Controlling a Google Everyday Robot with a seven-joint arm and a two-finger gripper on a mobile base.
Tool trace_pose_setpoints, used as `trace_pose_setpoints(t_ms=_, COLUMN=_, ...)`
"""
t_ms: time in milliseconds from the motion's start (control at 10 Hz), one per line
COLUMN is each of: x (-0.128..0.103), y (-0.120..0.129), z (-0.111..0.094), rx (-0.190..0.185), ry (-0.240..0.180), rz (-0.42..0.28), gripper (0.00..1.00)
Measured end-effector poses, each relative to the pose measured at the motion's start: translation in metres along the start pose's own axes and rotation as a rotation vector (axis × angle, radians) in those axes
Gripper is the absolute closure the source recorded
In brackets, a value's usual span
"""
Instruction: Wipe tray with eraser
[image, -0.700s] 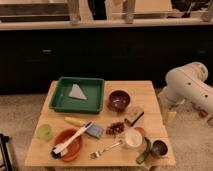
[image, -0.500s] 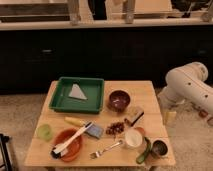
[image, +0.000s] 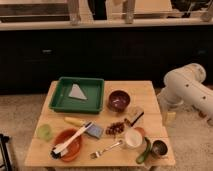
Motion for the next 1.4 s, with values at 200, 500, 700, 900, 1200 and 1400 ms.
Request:
trace_pose_setpoints(t_ms=200, x=-0.009, y=0.001, z=0.004, rx=0.004, ry=0.006, rz=-0.031, gripper=0.20)
trace_pose_setpoints(t_ms=500, x=-0.006, y=0.001, z=0.010, rx=0.008, ry=0.019, rz=-0.067, gripper=0.20)
trace_pose_setpoints(t_ms=700, x=-0.026, y=0.000, z=0.015, rx=0.014, ry=0.022, rz=-0.112, gripper=0.20)
trace_pose_setpoints(t_ms=900, x=-0.043, y=-0.002, z=0.018, rx=0.017, ry=0.028, rz=-0.145, gripper=0.20)
trace_pose_setpoints(t_ms=1200, x=-0.043, y=0.000, z=0.027, rx=0.026, ry=0.041, rz=-0.202, gripper=0.20)
trace_pose_setpoints(t_ms=1400, x=-0.059, y=0.001, z=0.033, rx=0.028, ry=0.039, rz=-0.241, gripper=0.20)
